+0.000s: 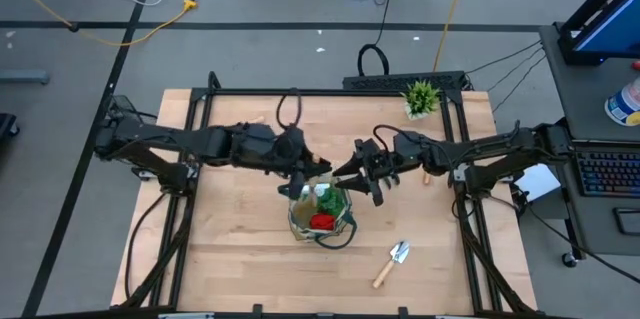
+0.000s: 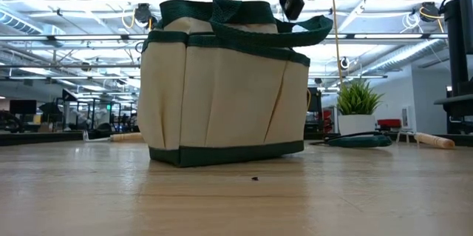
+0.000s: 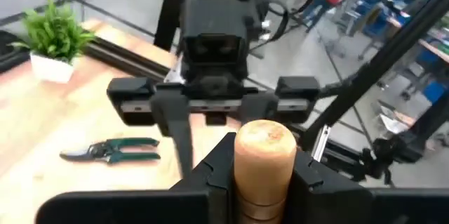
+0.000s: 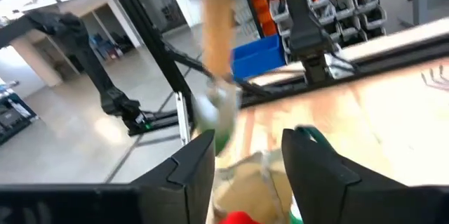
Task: Pick & Place Garden tools in Gardening bag
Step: Put the left brown trowel into the gardening bag, then put the left brown hand rake into the gardening bag
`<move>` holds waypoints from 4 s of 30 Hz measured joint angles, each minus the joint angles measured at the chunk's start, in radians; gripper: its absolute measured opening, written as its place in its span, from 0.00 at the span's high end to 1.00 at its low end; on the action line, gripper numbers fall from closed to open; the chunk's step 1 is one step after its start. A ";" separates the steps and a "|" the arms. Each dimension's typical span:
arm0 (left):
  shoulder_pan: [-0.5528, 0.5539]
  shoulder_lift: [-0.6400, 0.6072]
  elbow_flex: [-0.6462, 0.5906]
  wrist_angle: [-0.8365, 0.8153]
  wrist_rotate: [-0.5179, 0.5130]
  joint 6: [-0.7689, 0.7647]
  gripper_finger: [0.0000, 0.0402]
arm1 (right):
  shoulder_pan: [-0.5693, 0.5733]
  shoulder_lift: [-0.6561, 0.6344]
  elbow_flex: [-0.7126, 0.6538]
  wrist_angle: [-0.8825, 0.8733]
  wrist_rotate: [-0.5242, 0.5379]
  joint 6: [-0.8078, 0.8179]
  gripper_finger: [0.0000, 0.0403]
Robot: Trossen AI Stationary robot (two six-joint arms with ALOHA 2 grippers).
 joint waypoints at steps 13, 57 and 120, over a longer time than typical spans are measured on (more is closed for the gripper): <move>-0.239 0.032 -0.003 -0.081 -0.554 -0.092 0.86 | -0.002 0.001 -0.001 -0.103 -0.001 -0.023 0.60; -0.296 0.181 -0.097 -0.111 -0.714 -0.182 0.86 | -0.119 -0.432 -0.002 -0.781 -0.002 -0.370 0.66; -0.325 0.132 -0.258 0.127 -0.669 -0.222 0.57 | -0.119 -0.955 -0.272 -0.800 0.006 -0.254 0.68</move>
